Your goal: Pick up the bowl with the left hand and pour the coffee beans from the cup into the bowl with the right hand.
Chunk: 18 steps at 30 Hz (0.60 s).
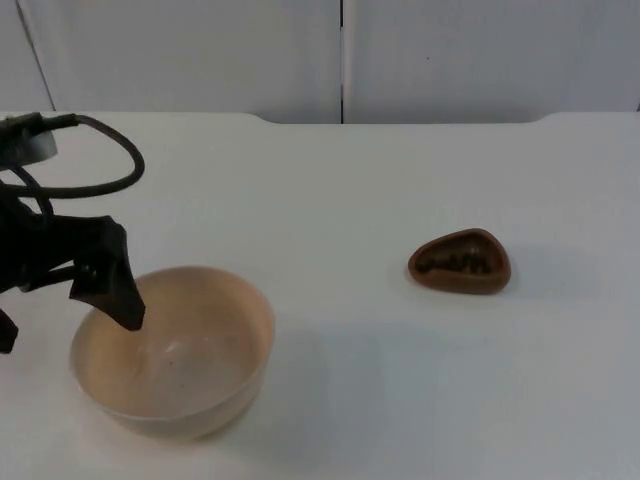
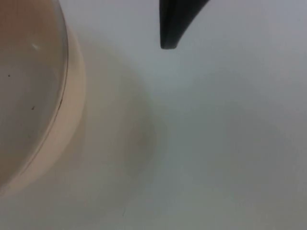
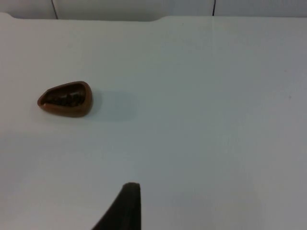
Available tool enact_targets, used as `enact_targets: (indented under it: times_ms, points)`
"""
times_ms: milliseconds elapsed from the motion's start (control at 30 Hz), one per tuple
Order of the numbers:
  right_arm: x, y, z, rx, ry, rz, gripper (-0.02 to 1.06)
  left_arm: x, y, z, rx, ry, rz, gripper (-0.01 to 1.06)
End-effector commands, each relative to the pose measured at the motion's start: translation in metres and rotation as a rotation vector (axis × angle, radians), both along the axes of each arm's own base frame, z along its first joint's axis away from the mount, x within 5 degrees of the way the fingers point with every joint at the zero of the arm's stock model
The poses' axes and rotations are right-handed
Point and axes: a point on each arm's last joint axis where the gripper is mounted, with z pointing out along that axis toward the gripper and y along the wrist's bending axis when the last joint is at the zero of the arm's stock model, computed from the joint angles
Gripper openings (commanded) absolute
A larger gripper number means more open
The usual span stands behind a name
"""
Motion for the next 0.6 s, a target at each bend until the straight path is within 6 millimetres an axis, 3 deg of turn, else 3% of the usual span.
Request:
enact_targets:
  times_ms: [0, 333, 567]
  points:
    - [0.001, 0.000, -0.001, -0.007, -0.004, -0.006, 1.05, 0.001, -0.002, -0.007, -0.024, 0.012, 0.005, 1.05]
    - [0.001, 0.000, -0.001, -0.007, -0.004, -0.006, 1.05, 0.004, -0.005, -0.021, -0.060, 0.021, -0.054, 1.05]
    - [0.001, 0.000, -0.001, -0.007, -0.004, -0.006, 1.05, 0.007, 0.028, -0.019, -0.123, 0.020, 0.035, 1.02]
